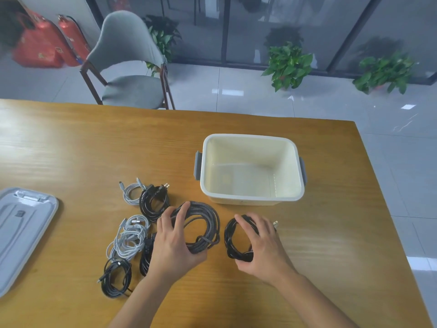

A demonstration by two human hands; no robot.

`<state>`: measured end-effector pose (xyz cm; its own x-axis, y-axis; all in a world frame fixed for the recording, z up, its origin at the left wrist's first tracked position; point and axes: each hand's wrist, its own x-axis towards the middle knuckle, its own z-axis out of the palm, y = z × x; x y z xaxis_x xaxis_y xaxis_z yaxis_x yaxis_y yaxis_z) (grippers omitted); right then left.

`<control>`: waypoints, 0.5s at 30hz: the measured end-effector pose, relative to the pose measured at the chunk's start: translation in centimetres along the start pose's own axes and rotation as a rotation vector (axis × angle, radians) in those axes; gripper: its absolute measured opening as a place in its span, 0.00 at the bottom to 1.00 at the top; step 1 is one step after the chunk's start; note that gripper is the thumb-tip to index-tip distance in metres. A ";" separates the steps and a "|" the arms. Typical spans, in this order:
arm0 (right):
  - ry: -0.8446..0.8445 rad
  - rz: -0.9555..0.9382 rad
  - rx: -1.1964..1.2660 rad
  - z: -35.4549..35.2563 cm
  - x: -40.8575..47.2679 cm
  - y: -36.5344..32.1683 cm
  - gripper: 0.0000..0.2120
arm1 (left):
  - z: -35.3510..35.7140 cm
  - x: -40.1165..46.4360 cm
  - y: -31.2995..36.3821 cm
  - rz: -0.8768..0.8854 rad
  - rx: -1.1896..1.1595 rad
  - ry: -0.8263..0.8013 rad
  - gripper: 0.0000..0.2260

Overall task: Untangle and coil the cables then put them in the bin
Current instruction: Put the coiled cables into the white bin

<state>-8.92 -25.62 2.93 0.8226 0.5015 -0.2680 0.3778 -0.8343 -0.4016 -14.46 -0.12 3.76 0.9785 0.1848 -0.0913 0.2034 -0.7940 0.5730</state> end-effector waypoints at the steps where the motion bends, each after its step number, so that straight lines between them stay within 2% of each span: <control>1: 0.013 -0.007 0.000 -0.2 -0.2 -0.2 0.49 | -0.5 -0.2 0.3 0.016 -0.010 0.019 0.52; 8: 0.206 -0.042 0.060 -2.7 -1.1 -1.7 0.50 | -4.3 -0.5 2.0 0.076 -0.091 0.149 0.53; 15: 0.421 -0.048 0.110 -7.5 -0.2 -1.8 0.50 | -7.3 3.0 5.5 0.158 -0.089 0.222 0.53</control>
<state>-6.62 -25.97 10.23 0.9151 0.3835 0.1245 0.3915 -0.7714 -0.5016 -10.60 0.28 12.59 0.9646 0.1928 0.1799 0.0355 -0.7710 0.6359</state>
